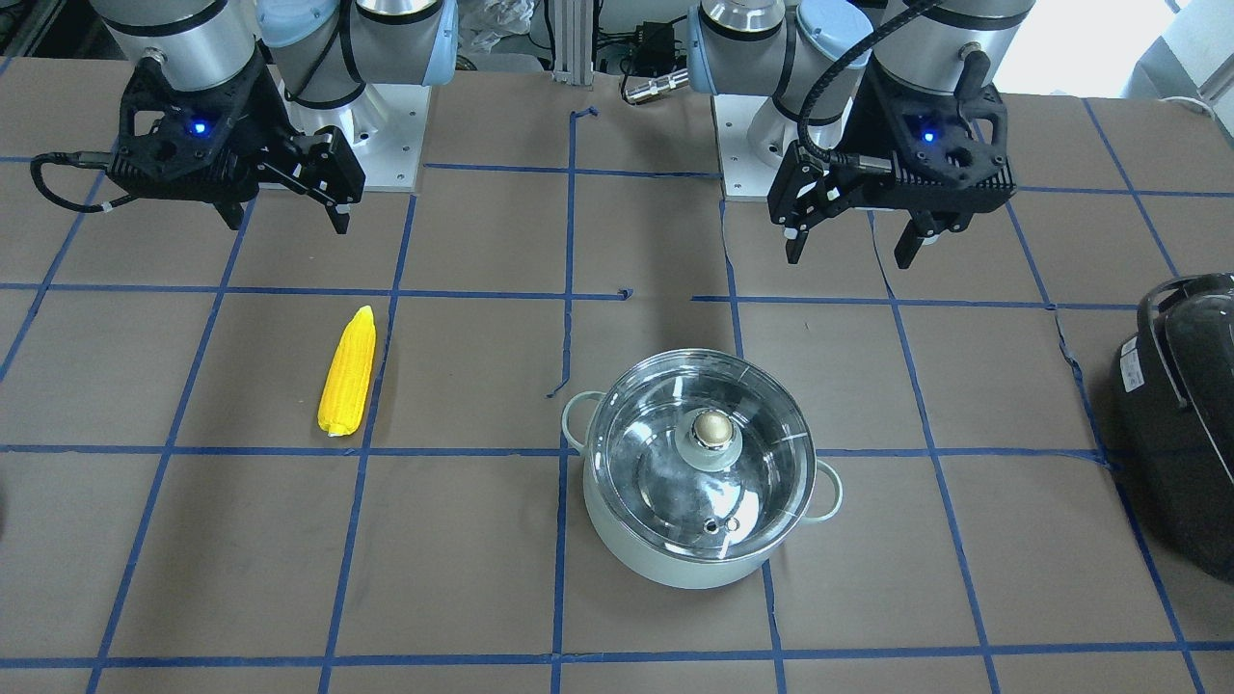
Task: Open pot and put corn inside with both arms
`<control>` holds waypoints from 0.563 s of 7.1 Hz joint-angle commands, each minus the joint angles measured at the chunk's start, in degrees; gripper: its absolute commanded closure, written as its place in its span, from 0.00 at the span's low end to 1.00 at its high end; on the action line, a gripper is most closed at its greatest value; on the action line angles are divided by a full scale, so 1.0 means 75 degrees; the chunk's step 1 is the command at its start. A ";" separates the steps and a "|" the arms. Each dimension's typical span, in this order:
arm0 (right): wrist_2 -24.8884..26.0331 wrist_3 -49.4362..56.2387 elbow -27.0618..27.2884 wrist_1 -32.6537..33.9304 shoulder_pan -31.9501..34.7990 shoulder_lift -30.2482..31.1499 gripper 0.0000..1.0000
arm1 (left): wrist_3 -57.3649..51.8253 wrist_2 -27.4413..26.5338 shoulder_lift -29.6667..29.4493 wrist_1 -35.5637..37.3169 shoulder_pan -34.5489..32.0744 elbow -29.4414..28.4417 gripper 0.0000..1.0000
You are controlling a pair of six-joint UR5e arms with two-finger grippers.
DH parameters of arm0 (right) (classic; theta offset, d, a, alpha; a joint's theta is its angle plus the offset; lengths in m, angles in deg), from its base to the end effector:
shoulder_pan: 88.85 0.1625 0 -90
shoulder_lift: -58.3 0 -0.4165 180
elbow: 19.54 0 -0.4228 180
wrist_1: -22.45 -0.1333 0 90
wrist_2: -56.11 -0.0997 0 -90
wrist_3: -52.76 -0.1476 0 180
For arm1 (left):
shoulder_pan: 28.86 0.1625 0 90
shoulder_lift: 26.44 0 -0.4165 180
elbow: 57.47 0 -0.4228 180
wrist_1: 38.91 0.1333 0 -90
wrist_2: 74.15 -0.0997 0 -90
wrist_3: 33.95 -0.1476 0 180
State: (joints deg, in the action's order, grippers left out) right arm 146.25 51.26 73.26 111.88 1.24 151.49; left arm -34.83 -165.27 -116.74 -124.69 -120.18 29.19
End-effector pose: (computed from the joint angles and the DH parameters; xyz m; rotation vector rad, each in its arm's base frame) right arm 0.1337 -0.4986 0.4333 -0.0386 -3.1389 -0.0049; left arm -0.1429 -0.5388 0.4676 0.0579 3.1158 -0.1978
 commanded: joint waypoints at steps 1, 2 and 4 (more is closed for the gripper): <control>0.0006 0.0151 -0.0011 0.0006 0.0000 0.0008 0.00 | 0.0000 -0.0014 0.0005 0.0000 0.0000 0.0023 0.00; -0.0006 0.0153 -0.0023 0.0006 0.0000 0.0008 0.00 | 0.0000 -0.0014 0.0016 0.0000 0.0000 0.0023 0.00; 0.0017 0.0153 0.0000 -0.0006 0.0000 0.0031 0.00 | 0.0000 0.0021 -0.0007 0.0000 0.0000 0.0035 0.00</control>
